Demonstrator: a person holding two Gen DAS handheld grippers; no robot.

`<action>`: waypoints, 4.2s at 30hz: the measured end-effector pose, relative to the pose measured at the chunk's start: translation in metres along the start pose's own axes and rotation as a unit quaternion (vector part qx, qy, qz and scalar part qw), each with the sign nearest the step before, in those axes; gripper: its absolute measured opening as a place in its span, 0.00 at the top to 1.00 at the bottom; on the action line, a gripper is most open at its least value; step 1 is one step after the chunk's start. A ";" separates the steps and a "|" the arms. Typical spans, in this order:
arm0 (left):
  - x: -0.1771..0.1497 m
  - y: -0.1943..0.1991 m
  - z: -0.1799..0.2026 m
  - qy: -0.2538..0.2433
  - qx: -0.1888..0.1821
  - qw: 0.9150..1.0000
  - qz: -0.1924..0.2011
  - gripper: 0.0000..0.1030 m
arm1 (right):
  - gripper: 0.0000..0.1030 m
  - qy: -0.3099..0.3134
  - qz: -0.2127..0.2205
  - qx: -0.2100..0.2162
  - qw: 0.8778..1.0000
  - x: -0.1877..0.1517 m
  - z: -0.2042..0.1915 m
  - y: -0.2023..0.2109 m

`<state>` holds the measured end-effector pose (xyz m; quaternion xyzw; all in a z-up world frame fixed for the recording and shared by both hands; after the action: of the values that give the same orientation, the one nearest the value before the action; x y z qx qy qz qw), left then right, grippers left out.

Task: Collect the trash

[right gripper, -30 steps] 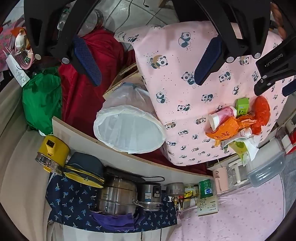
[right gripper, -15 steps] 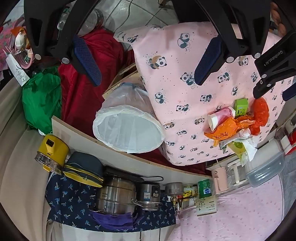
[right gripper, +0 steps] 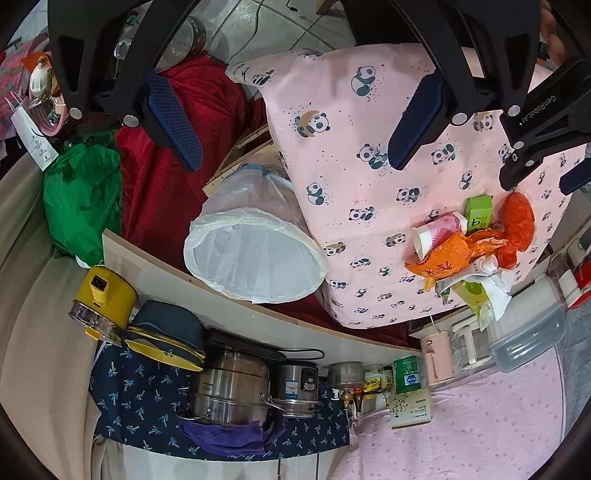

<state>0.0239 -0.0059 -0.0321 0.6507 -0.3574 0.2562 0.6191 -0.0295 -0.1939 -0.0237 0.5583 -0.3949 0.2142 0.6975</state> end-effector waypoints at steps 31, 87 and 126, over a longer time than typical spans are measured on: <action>0.002 0.005 -0.003 0.002 -0.007 1.000 0.024 0.14 | 0.07 0.006 0.004 0.002 1.000 -0.002 -0.003 0.004; 0.003 -0.021 -0.045 0.045 -0.004 0.999 -0.005 0.07 | 0.07 0.019 0.006 0.002 1.000 0.008 -0.025 -0.009; 0.026 -0.164 -0.153 0.082 -0.041 0.995 -0.028 0.67 | 0.35 0.082 -0.024 0.114 0.990 0.045 -0.213 -0.153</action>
<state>0.1843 0.1376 -0.0985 0.6113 -0.2977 0.2762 0.6792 0.1769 -0.0425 -0.0958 0.6238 -0.2963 0.2861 0.6643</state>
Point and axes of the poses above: each gripper's, at about its wrist camera, not at the fingertips, and y roughly against the way its jaws point, z to its right, x to its top, the point moved 5 cm from there along -y, roughly the way its jaws point, and after that the axes turned 7 degrees about z, right-handed, at the moved point
